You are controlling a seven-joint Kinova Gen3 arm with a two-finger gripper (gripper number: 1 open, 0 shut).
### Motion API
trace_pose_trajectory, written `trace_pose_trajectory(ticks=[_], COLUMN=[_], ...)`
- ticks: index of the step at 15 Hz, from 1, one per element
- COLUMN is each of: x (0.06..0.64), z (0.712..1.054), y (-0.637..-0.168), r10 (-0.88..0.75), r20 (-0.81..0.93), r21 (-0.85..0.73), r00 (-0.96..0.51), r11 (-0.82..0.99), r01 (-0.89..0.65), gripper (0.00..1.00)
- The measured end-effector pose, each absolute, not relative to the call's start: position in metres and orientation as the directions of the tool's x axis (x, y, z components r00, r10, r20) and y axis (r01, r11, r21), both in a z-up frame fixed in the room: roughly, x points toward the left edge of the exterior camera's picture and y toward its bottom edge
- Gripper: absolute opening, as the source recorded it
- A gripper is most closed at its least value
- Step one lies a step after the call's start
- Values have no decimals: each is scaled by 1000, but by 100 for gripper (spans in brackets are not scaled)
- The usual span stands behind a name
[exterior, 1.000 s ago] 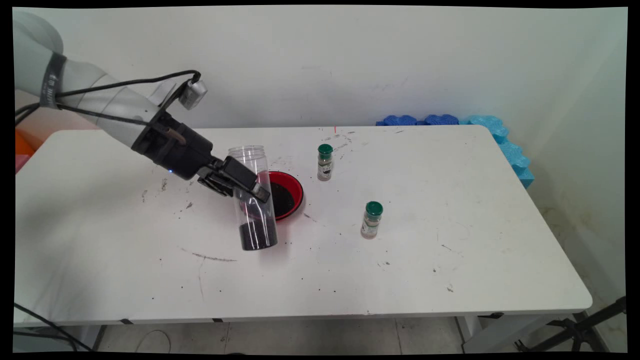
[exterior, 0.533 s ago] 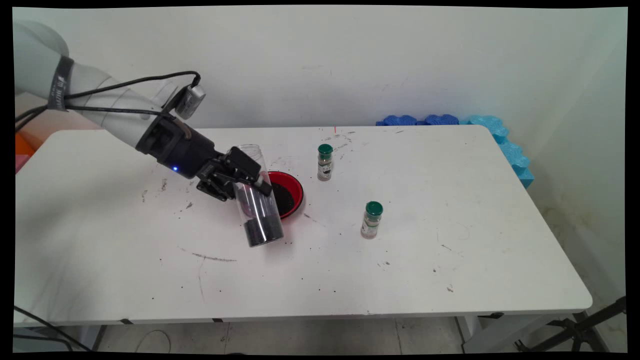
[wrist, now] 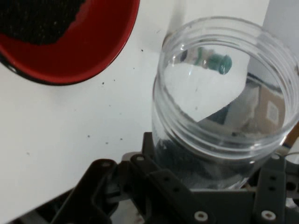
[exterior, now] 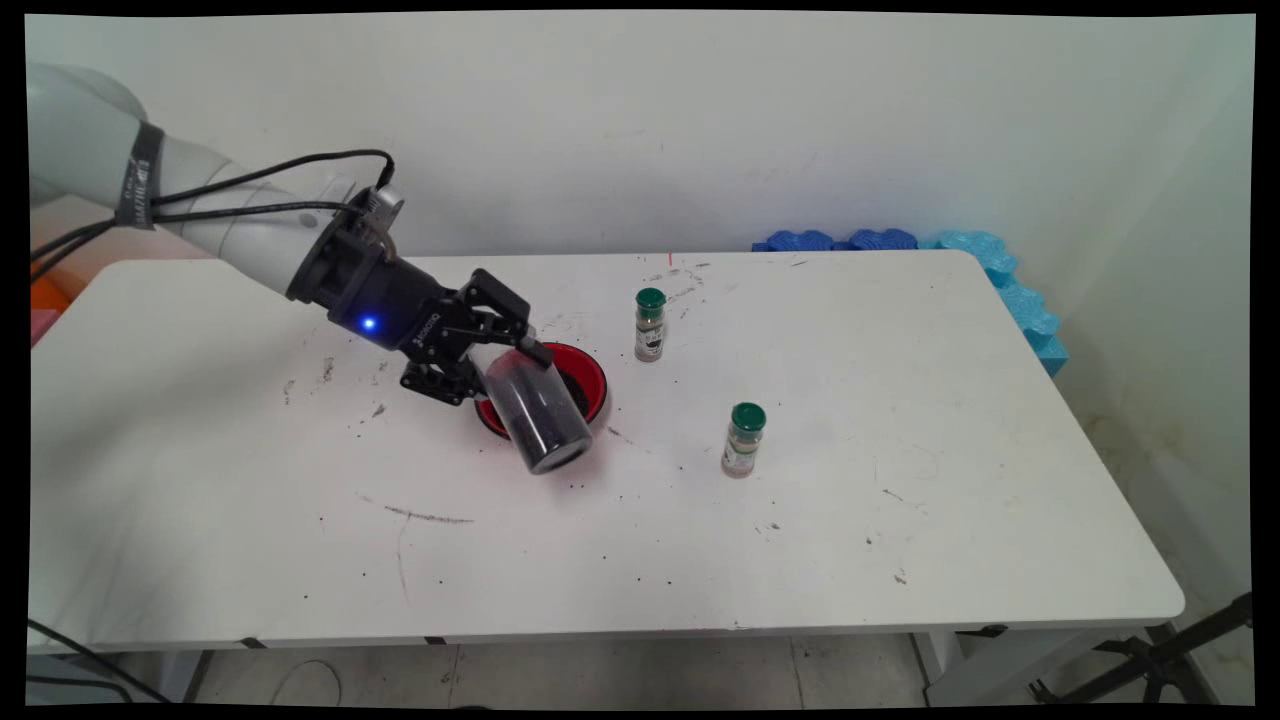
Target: Pour the black seasoning powder in the red bowl
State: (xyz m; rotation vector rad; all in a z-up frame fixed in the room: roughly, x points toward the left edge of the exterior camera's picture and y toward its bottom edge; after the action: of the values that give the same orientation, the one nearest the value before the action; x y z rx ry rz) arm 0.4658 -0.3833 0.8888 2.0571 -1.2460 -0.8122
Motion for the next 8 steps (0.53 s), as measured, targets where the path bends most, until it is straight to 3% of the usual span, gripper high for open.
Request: trace_pose_trajectory(ticks=[8], x=[470], z=[874], y=[-388], r10=[-753], r20=[-414], r21=[681], r00=[512], r11=[-629], r01=[-375], gripper=[0])
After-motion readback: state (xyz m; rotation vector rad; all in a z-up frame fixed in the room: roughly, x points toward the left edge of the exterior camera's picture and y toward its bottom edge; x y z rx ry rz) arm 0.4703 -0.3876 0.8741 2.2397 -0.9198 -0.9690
